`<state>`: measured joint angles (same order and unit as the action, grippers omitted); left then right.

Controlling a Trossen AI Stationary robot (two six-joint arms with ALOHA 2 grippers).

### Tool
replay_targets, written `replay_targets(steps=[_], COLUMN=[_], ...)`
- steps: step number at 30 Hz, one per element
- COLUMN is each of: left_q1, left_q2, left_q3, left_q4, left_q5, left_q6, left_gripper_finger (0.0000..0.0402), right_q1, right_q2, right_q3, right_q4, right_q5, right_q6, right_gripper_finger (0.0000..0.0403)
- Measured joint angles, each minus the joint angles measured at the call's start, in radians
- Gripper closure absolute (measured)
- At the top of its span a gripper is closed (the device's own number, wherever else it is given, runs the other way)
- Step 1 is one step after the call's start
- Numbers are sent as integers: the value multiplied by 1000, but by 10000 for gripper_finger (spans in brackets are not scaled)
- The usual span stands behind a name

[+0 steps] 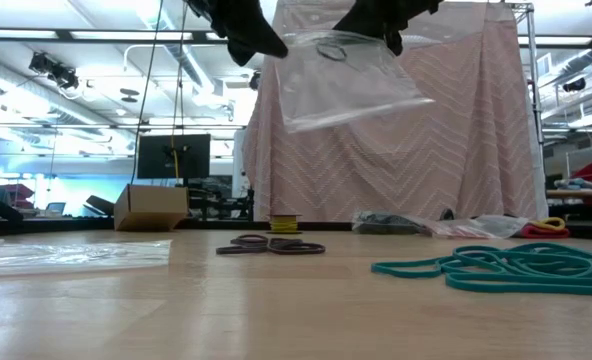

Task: Sort rubber bands
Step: Put the violet rubber band into the transparent bag

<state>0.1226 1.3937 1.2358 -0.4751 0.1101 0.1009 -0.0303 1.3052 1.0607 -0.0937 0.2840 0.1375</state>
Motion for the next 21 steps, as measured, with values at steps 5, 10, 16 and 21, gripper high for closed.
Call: replay_targets(steps=[5,10,16,21], left_q1=[4,4,15,23], left_q2=[0,0,0,0], left_q3=[-1,-1,-1,-1], left_q4=[14,14,12,6], left_q5=[0,0,0,0], left_q6=[0,2,16,26], left_gripper_finger=[401,401,401,401], right_q1=[0,2,2,7], right_q2=[0,0,0,0], right_q3=[0,0,0,0], right_q4=[0,-13,-46,-53], right_q5=[-12,-15,-59,-107], right_q6=[-1,-4,-11,-30], right_gripper_finger=[403,403,403,403])
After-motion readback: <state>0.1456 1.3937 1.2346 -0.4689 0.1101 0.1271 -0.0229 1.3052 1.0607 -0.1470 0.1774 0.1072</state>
